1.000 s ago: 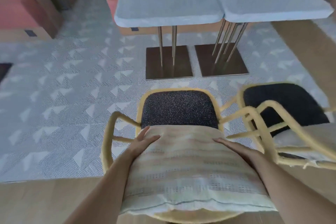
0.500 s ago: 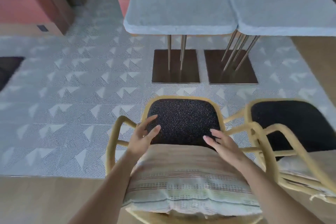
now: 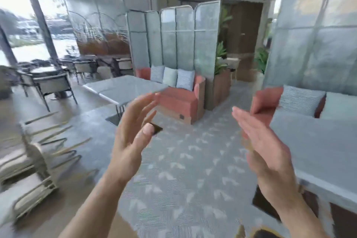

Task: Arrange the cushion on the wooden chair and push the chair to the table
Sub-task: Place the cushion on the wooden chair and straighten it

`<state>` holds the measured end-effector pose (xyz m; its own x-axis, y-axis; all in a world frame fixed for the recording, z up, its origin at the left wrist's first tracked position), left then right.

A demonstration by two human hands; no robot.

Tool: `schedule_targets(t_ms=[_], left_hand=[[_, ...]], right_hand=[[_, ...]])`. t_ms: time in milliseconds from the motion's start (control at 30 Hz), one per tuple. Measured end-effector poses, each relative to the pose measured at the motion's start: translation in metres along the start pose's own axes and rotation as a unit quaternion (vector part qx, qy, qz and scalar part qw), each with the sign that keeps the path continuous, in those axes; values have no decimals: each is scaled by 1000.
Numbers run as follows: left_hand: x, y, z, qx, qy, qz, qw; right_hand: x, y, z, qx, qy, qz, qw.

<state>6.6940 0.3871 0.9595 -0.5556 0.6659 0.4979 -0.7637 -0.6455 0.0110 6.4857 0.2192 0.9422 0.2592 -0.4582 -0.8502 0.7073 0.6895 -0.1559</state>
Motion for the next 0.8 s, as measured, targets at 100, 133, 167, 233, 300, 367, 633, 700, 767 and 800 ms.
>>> schedule_targets(t_ms=[100, 133, 167, 233, 300, 367, 633, 700, 767, 800], left_hand=[[63, -119, -4, 33, 37, 65, 997], [83, -159, -9, 42, 49, 86, 994], [98, -192, -14, 54, 56, 100, 992], [131, -261, -31, 79, 62, 140, 985], [156, -321, -47, 94, 71, 183, 976], [173, -375, -67, 124, 67, 212, 967], [191, -559, -112, 197, 65, 282, 937], [183, -596, -114, 201, 57, 293, 933], [173, -640, -112, 200, 54, 315, 926], [169, -663, -110, 200, 45, 326, 923]], right_hand=[[-42, 116, 23, -74, -65, 41, 994], [-52, 159, 27, -96, -83, 62, 990], [-59, 196, 29, -115, -97, 80, 985], [-67, 279, 27, -155, -104, 120, 975], [-72, 355, 24, -191, -98, 151, 965], [-76, 423, 19, -221, -86, 173, 956], [-77, 644, 38, -310, -65, 201, 927], [-71, 683, 49, -323, -54, 209, 921], [-63, 730, 67, -326, -52, 223, 917], [-60, 754, 78, -324, -46, 231, 916]])
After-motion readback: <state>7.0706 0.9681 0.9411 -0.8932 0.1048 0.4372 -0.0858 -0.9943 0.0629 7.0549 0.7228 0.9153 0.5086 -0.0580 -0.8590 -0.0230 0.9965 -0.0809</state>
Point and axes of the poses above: each hand's wrist, its own z-axis towards the middle knuckle, its own y-axis out of the palm, x = y × z, the point moved 3 cm from there along z, towards the middle knuckle, and after that the axes turned 12 degrees about y, right-handed, at the moved point
